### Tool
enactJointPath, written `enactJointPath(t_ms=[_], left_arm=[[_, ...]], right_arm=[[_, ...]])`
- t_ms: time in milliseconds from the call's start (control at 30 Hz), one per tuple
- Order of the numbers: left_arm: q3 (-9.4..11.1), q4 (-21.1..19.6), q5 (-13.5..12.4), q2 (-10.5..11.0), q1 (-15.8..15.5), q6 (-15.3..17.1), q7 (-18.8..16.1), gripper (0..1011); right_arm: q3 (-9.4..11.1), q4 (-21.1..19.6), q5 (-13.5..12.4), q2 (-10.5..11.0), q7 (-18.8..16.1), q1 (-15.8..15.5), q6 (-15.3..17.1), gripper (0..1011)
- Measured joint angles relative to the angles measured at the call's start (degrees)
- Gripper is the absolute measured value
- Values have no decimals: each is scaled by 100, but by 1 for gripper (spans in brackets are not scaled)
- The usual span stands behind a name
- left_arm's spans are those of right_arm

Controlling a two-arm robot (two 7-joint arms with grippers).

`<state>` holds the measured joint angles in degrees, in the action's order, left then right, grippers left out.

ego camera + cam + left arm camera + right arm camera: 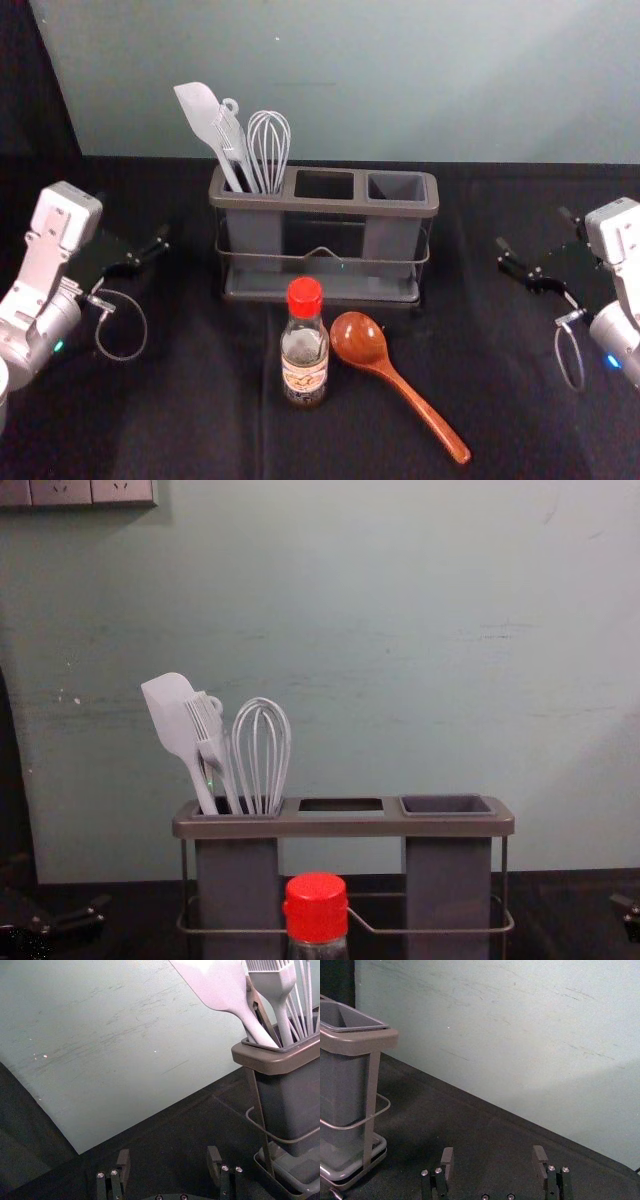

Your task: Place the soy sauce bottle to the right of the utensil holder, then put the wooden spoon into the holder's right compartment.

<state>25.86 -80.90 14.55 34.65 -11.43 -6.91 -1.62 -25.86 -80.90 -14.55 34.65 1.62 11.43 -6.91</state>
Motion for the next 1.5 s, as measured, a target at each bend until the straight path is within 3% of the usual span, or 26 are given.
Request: enactJointPath(t_ms=[1267,1500], left_arm=[[0,0,0,0,0,0,0,1005],[0,0,0,0,0,0,0,1005]], right_arm=[[1,0,0,0,0,0,0,1000],[181,-472,74,139,-11,-265,-82,1000]])
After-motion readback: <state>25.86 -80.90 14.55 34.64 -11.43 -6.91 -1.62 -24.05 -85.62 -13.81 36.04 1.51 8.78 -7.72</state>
